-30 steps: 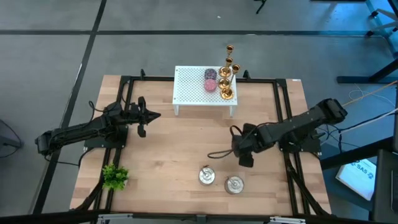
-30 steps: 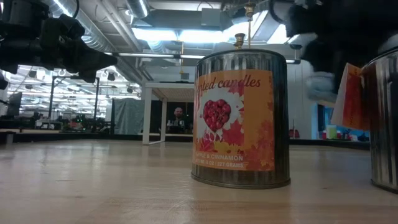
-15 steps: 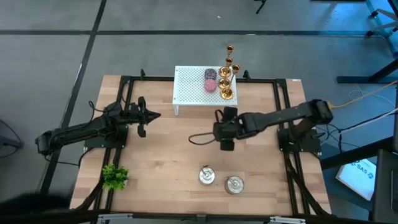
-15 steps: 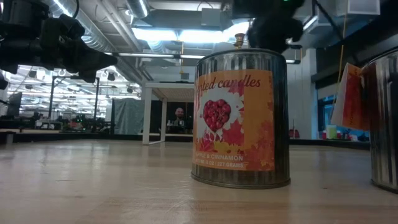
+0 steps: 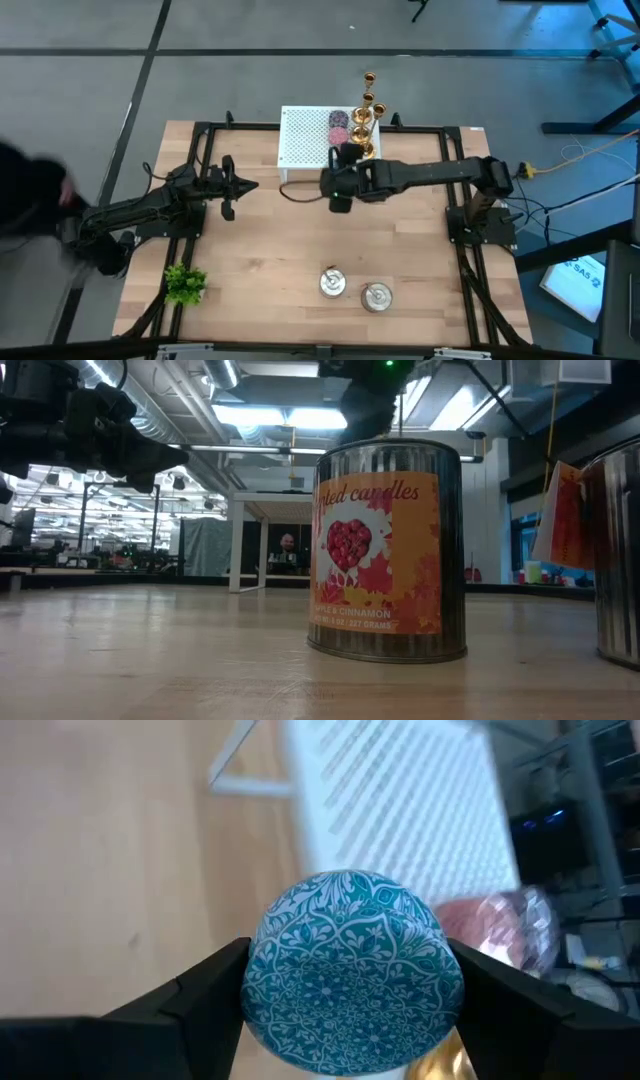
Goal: Pick & Place candle stick holders
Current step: Put the light blue patterned scented candle on the shelf and align it with the pink patterned scented candle
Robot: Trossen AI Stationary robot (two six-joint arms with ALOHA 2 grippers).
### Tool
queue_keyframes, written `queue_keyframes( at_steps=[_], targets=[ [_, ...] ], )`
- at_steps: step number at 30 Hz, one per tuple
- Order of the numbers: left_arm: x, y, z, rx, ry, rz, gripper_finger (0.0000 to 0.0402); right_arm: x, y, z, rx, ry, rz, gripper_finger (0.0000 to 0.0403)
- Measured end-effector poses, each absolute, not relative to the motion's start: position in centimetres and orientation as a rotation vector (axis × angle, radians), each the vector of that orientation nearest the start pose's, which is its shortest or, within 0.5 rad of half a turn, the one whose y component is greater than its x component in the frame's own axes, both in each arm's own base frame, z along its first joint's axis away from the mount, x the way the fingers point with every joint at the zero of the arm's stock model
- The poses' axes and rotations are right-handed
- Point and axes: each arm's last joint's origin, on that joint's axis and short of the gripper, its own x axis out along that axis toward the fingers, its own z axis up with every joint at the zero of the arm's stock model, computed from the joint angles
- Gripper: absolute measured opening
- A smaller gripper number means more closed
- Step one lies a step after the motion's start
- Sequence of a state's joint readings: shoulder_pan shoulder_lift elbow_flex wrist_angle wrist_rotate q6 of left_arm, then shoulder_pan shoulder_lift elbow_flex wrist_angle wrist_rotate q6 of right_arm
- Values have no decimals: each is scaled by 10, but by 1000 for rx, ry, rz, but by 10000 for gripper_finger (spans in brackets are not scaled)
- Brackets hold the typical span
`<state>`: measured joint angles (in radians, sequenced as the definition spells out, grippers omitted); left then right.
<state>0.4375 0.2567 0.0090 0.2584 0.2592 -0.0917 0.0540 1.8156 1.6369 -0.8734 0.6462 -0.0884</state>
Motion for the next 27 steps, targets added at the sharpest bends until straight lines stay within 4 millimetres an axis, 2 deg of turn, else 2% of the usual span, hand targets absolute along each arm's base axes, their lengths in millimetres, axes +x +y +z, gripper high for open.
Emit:
queue_keyframes(
  at_steps=[3, 8, 15, 21, 27],
  targets=[
    [105, 41, 170, -88, -18, 178, 6, 387, -8, 297, -452, 996, -509, 289],
    [105, 41, 170, -88, -18, 178, 6, 405, -23, 286, -454, 938, -532, 289],
    [105, 41, 169, -89, -16, 177, 6, 412, -44, 274, -422, 961, -527, 295],
    [105, 41, 169, -89, -16, 178, 6, 413, -51, 270, -413, 970, -536, 303],
    [105, 41, 169, -89, -16, 178, 6, 413, -51, 270, -413, 972, -537, 335]
  ],
)
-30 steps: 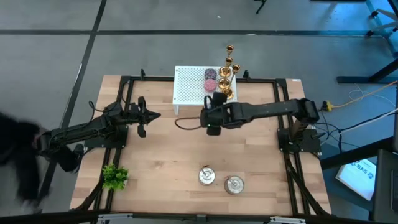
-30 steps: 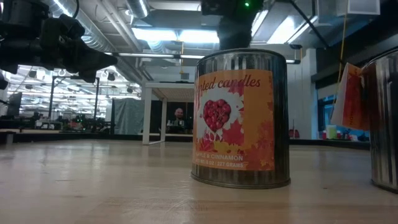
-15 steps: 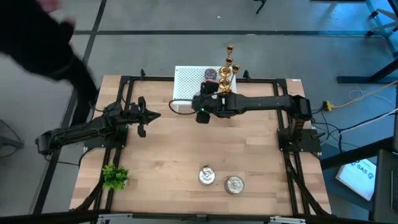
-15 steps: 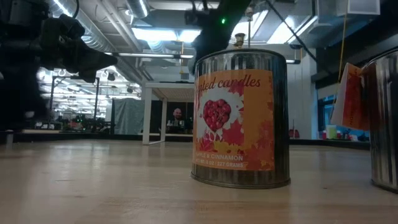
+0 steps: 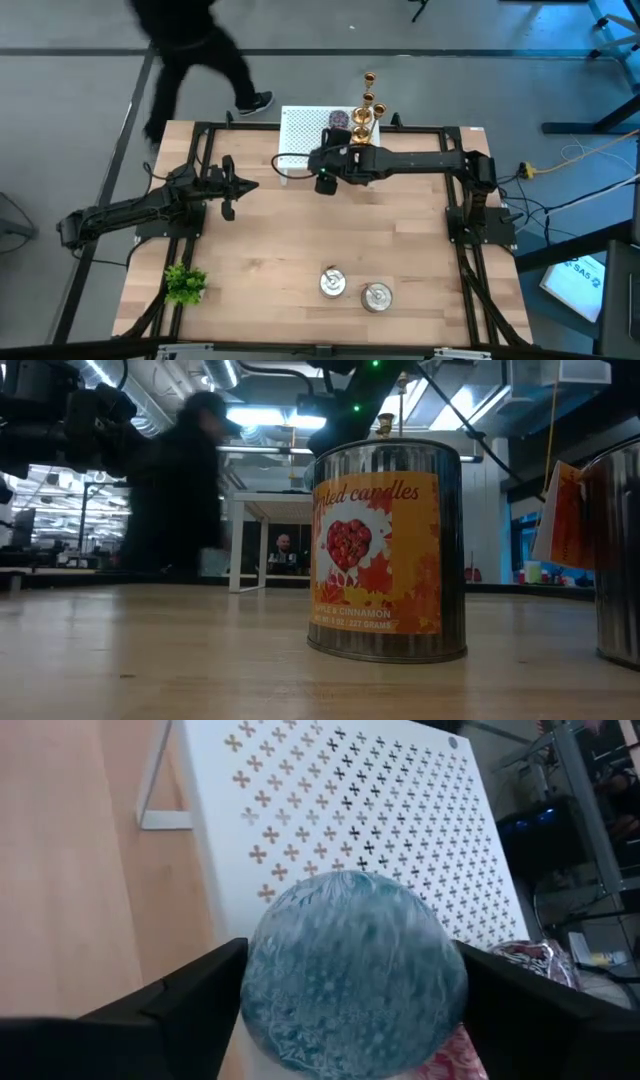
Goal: Pick & Place candle stick holders
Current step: Put the light blue patterned scented candle on the shelf and align it with the pink patterned scented candle
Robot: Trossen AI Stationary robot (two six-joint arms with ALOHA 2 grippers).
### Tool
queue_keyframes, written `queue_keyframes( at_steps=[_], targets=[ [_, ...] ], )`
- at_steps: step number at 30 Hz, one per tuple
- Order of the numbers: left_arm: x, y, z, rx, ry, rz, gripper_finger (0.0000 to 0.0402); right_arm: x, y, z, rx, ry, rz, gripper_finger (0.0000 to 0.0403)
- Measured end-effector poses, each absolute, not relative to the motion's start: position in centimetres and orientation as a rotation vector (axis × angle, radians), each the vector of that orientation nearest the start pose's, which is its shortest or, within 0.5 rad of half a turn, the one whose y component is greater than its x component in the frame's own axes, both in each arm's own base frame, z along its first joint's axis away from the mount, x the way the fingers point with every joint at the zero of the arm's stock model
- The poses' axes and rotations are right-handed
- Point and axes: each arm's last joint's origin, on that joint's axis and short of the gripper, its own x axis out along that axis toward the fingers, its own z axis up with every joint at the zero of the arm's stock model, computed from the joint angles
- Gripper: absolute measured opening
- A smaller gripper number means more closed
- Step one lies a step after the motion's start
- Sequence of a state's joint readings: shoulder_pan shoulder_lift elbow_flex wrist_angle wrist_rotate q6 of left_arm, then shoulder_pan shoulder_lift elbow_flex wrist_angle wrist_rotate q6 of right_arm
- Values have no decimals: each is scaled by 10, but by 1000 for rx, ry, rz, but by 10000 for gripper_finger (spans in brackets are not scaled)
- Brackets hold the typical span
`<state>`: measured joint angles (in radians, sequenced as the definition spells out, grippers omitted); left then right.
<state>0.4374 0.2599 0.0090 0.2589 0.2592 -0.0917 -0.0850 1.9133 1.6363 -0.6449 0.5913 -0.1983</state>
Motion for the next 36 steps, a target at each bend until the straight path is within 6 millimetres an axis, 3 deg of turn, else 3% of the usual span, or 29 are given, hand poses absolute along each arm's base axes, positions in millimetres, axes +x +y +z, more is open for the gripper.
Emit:
queue_keyframes(
  at_steps=[8, 14, 24, 29, 36],
  targets=[
    [105, 41, 169, -89, -15, 178, 6, 413, -52, 270, -411, 970, -550, 377],
    [105, 41, 169, -89, -16, 178, 6, 414, -50, 271, -413, 956, -547, 382],
    [105, 41, 169, -89, -15, 178, 6, 419, -3, 281, -469, 860, -435, 369],
    [105, 41, 169, -89, -16, 178, 6, 409, 26, 292, -369, 837, -299, 283],
    [105, 41, 169, -89, -16, 178, 6, 366, 45, 313, -214, 976, -213, 62]
  ],
)
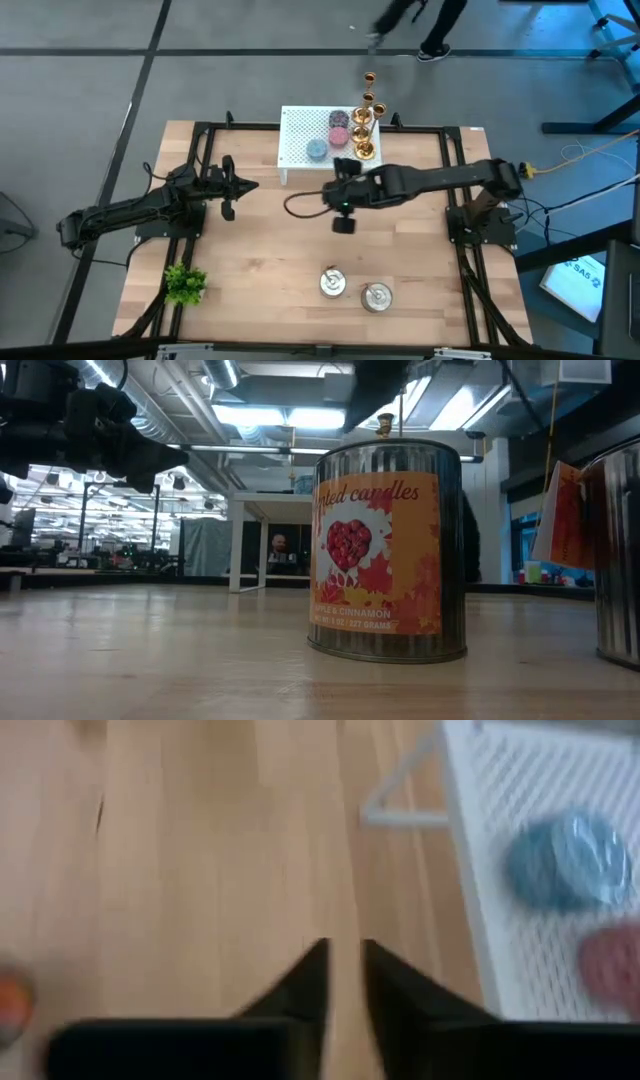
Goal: Pick & Place candle stick holders
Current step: Put the light blue patterned scented candle on the shelf and align it with the pink patterned scented candle
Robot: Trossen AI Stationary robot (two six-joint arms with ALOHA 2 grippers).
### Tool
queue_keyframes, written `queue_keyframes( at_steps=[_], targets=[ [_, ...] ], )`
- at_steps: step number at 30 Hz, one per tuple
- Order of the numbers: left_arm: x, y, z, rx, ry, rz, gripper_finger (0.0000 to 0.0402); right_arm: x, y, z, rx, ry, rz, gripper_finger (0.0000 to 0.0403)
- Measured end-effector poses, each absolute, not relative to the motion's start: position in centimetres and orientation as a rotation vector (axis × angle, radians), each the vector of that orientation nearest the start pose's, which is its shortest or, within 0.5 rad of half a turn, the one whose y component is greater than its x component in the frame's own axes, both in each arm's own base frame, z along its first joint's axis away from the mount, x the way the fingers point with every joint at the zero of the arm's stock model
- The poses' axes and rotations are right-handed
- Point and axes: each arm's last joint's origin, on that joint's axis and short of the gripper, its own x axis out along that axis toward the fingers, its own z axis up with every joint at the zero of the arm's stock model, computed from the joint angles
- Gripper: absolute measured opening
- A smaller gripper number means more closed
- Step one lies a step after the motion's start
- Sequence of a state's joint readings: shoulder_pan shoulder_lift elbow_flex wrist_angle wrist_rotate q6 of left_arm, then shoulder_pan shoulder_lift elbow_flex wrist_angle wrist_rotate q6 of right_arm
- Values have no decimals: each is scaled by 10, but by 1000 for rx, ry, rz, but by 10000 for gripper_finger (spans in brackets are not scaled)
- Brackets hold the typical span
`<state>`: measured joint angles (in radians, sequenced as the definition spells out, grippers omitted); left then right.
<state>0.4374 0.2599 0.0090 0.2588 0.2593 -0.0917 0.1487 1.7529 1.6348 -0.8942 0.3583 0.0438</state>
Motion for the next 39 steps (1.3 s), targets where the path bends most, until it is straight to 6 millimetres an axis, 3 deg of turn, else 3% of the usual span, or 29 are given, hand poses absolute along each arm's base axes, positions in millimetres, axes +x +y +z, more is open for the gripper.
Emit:
queue_keyframes(
  at_steps=[3, 10, 15, 19, 25, 32, 39],
  targets=[
    [105, 41, 170, -88, -18, 178, 6, 346, 53, 321, -227, 1055, -194, 11],
    [105, 41, 170, -88, -18, 178, 6, 286, 64, 340, -207, 1170, -199, 3],
    [105, 41, 169, -89, -16, 178, 6, 235, 67, 334, -124, 1084, -193, 2],
    [105, 41, 169, -89, -16, 178, 6, 207, 70, 322, 8, 962, -165, 1],
    [105, 41, 169, -89, -16, 177, 6, 191, 73, 290, 55, 924, -125, 1],
    [105, 41, 175, -181, -81, 173, 6, 181, 69, 250, -3, 1043, -146, 1],
    [105, 41, 179, -209, -125, 166, 6, 153, 56, 257, 79, 921, -139, 1]
  ],
)
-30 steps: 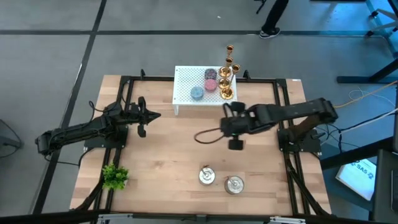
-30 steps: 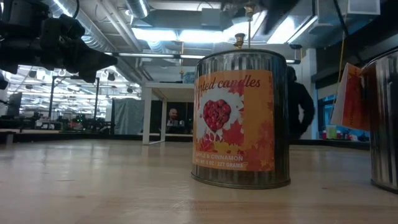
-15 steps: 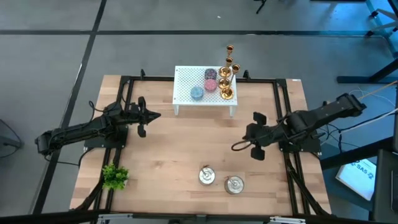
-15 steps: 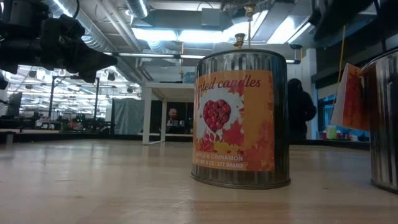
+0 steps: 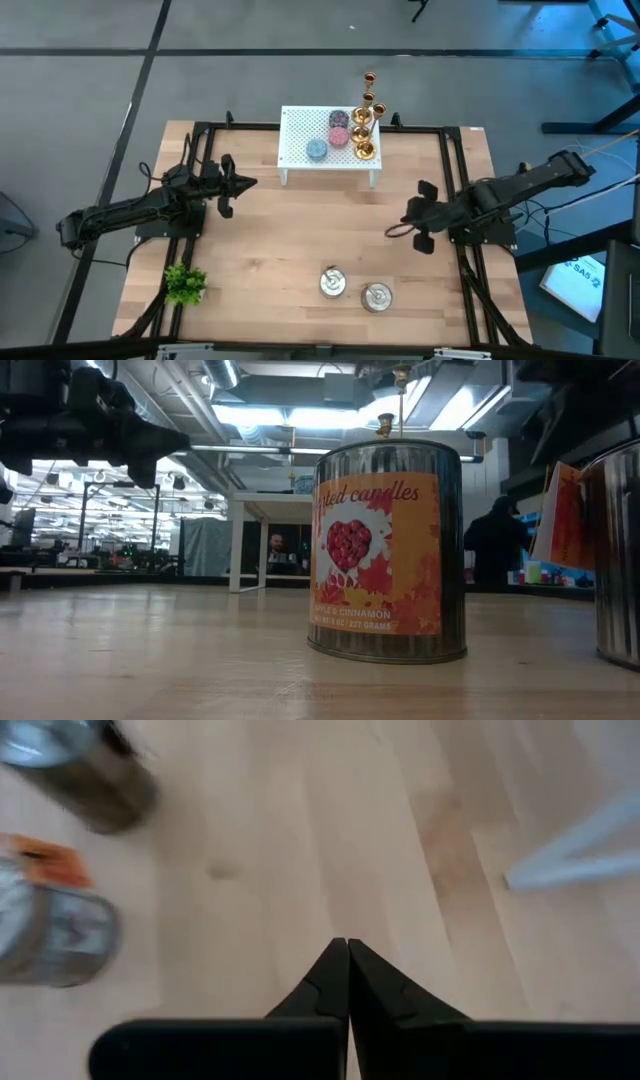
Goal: Pick & Place candle stick holders
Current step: Put the light blue patterned scented candle on the shelf and align it with the pink patterned scented candle
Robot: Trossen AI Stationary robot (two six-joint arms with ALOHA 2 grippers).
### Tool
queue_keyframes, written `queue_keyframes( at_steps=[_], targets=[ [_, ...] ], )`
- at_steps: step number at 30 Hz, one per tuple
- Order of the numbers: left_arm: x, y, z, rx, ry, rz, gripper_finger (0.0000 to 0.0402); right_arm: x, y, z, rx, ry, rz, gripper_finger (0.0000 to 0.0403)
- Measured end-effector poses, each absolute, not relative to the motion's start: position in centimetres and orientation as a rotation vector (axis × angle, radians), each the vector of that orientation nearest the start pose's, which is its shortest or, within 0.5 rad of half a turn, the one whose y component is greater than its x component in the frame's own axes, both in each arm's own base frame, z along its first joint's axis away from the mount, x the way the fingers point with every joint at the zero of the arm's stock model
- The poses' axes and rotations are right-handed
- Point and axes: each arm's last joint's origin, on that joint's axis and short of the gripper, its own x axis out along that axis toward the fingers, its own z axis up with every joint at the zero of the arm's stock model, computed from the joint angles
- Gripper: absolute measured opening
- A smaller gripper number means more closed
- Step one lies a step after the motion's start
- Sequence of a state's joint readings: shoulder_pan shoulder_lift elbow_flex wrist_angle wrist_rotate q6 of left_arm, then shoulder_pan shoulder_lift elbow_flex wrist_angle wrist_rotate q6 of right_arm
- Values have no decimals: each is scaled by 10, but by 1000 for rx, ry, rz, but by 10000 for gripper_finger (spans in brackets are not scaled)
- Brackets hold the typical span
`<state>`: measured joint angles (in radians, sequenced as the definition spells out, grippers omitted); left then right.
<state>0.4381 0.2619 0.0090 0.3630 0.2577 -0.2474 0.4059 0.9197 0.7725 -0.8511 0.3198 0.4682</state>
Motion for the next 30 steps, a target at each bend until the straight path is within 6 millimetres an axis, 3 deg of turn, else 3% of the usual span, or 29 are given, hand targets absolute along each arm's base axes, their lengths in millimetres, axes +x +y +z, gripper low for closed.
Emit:
queue_keyframes(
  at_steps=[4, 7, 10, 14, 18, 21, 30],
  targets=[
    [105, 41, 179, -225, -128, 163, 6, 139, 50, 262, 48, 797, -79, 1],
    [106, 42, 183, -298, -131, 190, 6, 132, 43, 265, 37, 729, -160, 1],
    [109, 47, 202, -345, -107, 301, 6, 125, 38, 265, -22, 716, -238, 1],
    [119, 55, 234, -268, 55, 424, 6, 123, 35, 267, -39, 686, -292, 1],
    [141, 67, 268, -185, 109, 477, 6, 124, 35, 268, -83, 668, -324, 1],
    [161, 78, 280, -119, 168, 524, 6, 124, 33, 268, -97, 655, -359, 1],
    [226, 111, 269, -6, 351, 634, 6, 123, 33, 268, -106, 653, -375, 1]
  ],
)
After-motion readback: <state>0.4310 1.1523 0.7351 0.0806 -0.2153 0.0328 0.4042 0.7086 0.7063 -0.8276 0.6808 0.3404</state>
